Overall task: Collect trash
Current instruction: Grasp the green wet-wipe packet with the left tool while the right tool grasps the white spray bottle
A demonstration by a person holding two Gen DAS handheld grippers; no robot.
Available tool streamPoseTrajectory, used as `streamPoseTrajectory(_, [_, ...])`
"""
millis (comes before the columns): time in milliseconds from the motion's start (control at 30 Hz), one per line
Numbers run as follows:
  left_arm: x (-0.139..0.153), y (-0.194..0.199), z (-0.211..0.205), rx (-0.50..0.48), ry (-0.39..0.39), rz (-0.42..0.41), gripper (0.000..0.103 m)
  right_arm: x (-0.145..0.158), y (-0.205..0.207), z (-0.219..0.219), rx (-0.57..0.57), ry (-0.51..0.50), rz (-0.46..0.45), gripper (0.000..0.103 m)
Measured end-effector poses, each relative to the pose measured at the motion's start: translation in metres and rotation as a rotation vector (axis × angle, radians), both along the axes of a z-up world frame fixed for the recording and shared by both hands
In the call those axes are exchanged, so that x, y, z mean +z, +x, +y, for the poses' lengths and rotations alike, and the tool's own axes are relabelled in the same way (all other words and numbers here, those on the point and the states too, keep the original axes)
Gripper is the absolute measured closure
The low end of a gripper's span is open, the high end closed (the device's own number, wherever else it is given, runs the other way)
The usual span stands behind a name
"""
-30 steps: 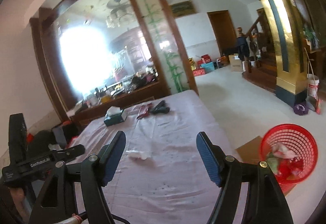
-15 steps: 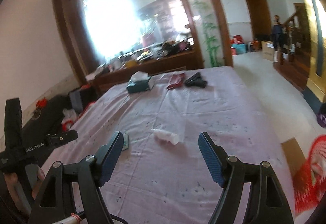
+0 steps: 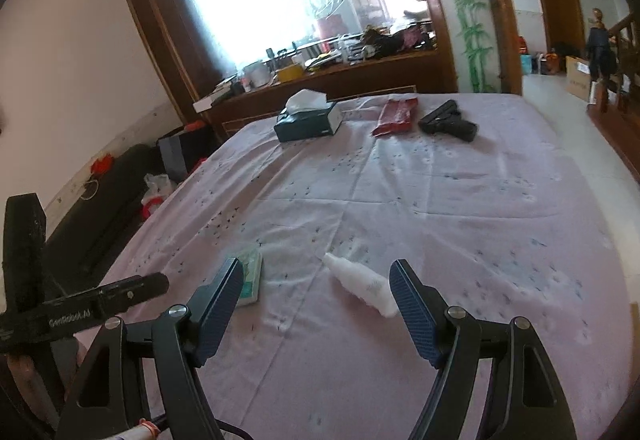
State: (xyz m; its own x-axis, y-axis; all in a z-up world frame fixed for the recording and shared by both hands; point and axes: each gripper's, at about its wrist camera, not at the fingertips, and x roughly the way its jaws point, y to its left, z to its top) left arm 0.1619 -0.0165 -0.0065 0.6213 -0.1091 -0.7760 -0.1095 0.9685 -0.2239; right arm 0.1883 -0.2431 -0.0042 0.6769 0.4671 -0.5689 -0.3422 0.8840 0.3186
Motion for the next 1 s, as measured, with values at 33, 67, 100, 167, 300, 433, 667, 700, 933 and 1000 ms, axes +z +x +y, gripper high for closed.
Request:
streamPoseTrajectory(33, [-0.005,0.006,-0.002,-0.002,0.010,0.013,0.032,-0.005,0.006,0.001,0.009,-0.003,0.014,0.023])
streamPoseTrajectory(67, [-0.008,0.010,-0.002,-0.005,0.015,0.019,0.032,-0.014,0.015,0.003,0.016,-0.005,0.032,0.023])
streamPoseTrajectory(100, [-0.013,0.015,-0.003,-0.006,0.026,0.028,0.032,-0.021,0.022,0.002,0.013,0.002,0.049,0.023])
streamPoseTrajectory(167, [-0.022,0.026,-0.004,-0.006,0.042,0.053,0.032,-0.034,0.030,-0.001,-0.021,0.023,0.055,0.024])
streamPoseTrajectory(300, [-0.040,0.042,-0.008,-0.019,0.042,0.112,0.032,-0.048,0.039,-0.007,-0.023,0.065,0.081,0.026])
streamPoseTrajectory(433, [-0.052,0.055,-0.014,-0.032,0.067,0.132,0.032,-0.059,0.047,-0.008,-0.018,0.063,0.105,0.033])
streamPoseTrajectory(667, [-0.068,0.074,-0.011,-0.018,0.078,0.177,0.032,-0.068,0.053,-0.001,-0.006,0.008,0.137,0.038])
streamPoseTrajectory(700, [-0.070,0.075,-0.012,-0.019,0.079,0.183,0.032,-0.069,0.053,0.001,-0.006,-0.009,0.136,0.040])
streamPoseTrajectory(933, [-0.072,0.071,-0.011,-0.034,0.104,0.190,0.032,-0.079,0.051,0.013,0.019,-0.102,0.164,0.063])
streamPoseTrajectory(1000, [-0.073,0.071,-0.008,-0.033,0.108,0.193,0.032,-0.079,0.049,0.016,0.040,-0.093,0.171,0.069])
